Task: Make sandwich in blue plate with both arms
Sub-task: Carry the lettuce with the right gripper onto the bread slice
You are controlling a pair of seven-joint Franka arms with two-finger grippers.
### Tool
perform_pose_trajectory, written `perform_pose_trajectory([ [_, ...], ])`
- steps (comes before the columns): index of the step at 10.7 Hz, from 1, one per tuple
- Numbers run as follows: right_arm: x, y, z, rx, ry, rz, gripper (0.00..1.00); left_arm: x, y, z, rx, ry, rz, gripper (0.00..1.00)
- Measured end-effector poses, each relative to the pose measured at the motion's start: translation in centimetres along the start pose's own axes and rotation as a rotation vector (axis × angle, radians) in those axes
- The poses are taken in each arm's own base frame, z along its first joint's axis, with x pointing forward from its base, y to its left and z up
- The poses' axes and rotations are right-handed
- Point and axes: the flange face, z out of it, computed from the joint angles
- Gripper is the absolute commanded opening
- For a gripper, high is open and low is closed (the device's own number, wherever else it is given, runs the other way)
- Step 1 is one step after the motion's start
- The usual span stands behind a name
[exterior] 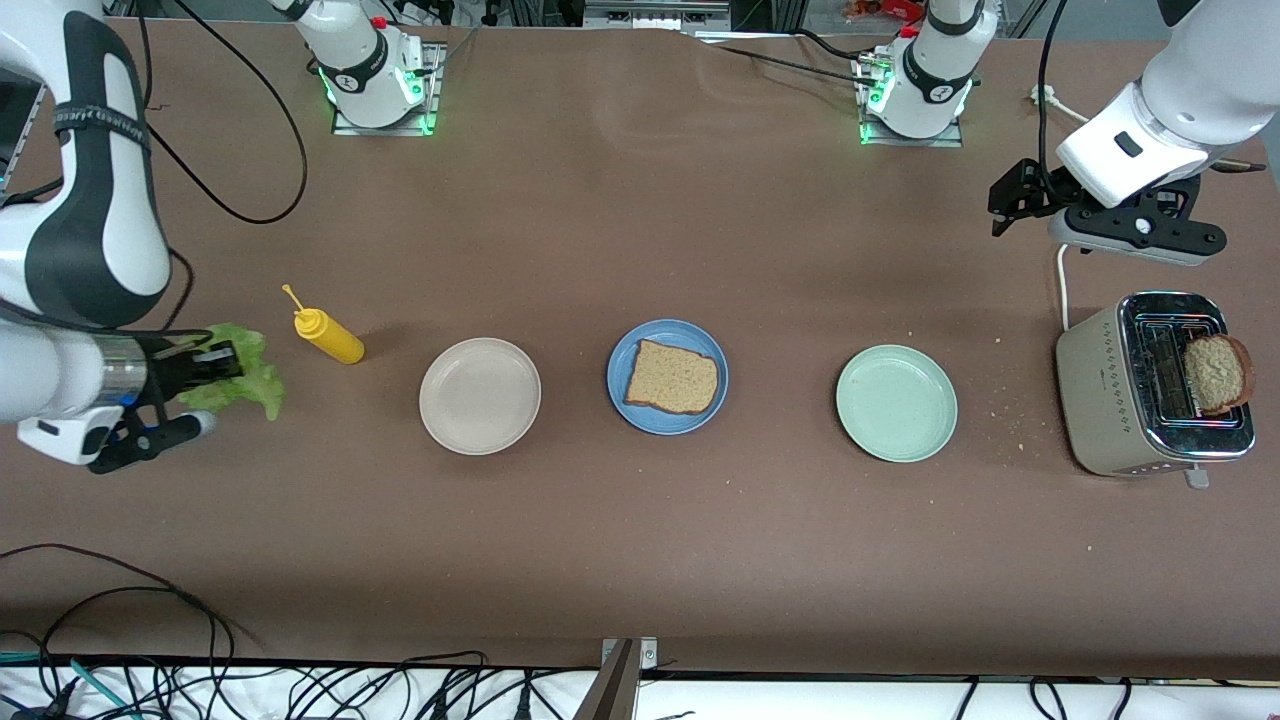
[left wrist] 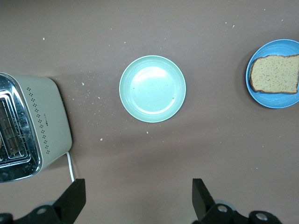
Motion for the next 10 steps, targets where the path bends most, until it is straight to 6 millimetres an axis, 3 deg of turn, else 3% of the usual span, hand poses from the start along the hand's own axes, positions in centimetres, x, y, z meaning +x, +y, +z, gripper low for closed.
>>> perform_pose_trajectory([
  [2,1.7,-6.6,-0.5,0.065,0.023,0.053,0.00,0.0,-0.1,0.0,0.000,0.000,-0.001,1.00],
  [5,4.1,-18.6,-0.4,0.133,0.054,0.174,0.00,0.0,-0.1,0.0,0.000,-0.001,-0.002,1.00],
  [7,6.5,-27.1,1.9,0.188,0.106,0.266,0.00,0.0,-0.1,0.0,-0.001,-0.001,-0.002,1.00],
  [10,10.0,-36.2,7.9,0.265,0.180,0.389,0.00,0.0,-0.4,0.1,-0.001,-0.002,-0.007,1.00],
])
